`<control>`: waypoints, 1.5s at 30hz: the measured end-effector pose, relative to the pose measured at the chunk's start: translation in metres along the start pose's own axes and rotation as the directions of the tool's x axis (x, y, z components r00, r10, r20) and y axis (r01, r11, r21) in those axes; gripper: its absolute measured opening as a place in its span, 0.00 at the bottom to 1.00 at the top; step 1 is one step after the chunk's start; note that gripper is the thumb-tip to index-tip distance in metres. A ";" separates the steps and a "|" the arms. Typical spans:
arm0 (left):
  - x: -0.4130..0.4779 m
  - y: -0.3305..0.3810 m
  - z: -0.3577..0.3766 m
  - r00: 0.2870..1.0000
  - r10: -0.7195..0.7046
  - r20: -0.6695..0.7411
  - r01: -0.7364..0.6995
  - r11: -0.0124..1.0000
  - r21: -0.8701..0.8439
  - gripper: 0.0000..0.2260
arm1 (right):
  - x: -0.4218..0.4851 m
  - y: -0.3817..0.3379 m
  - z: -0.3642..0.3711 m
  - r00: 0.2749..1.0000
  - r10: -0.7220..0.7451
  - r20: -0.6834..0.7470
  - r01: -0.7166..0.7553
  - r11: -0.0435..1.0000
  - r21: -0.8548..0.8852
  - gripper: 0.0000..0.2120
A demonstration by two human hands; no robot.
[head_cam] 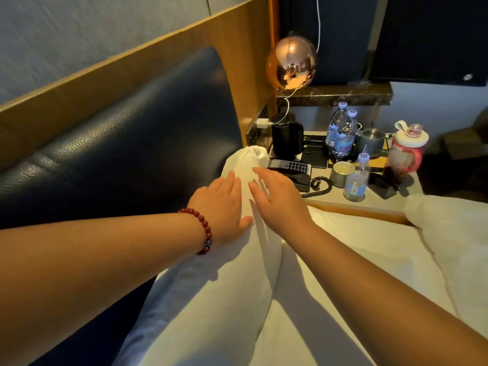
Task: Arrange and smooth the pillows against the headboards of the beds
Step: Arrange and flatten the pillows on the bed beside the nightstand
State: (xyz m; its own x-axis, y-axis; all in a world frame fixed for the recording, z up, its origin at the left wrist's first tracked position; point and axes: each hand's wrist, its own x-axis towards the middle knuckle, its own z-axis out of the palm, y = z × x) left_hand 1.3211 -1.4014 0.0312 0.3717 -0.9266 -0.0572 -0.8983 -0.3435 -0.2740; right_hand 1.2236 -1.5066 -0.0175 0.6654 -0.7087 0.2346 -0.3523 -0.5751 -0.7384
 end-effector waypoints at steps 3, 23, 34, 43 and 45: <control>0.001 0.002 -0.005 0.998 -0.020 0.055 0.021 1.000 -0.021 0.37 | -0.024 0.001 -0.006 0.996 0.073 -0.052 -0.073 0.997 -0.006 0.19; -0.076 0.081 -0.039 0.909 0.408 -0.080 -0.413 0.910 -0.045 0.20 | -0.230 -0.031 -0.055 0.821 0.476 -0.315 -0.453 0.879 0.146 0.17; -0.167 0.149 0.004 0.934 0.356 -0.014 -0.345 0.895 -0.282 0.26 | -0.350 0.014 -0.089 0.818 0.571 -0.065 -0.557 0.816 0.157 0.13; -0.320 0.192 0.086 0.950 -0.012 0.312 0.250 0.627 -0.738 0.20 | -0.411 0.056 -0.079 0.830 0.503 0.239 -0.544 0.825 0.152 0.10; -0.350 0.204 0.097 0.907 -0.088 0.411 0.393 0.528 -0.753 0.19 | -0.418 0.061 -0.075 0.818 0.478 0.320 -0.535 0.836 0.120 0.10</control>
State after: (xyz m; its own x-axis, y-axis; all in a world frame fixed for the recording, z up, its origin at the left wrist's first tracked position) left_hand 1.0308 -1.1319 -0.0976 0.5128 -0.7474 -0.4225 -0.5051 -0.6606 0.5555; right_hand 0.8747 -1.2755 -0.1134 0.5866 -0.7239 -0.3631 -0.5718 -0.0527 -0.8187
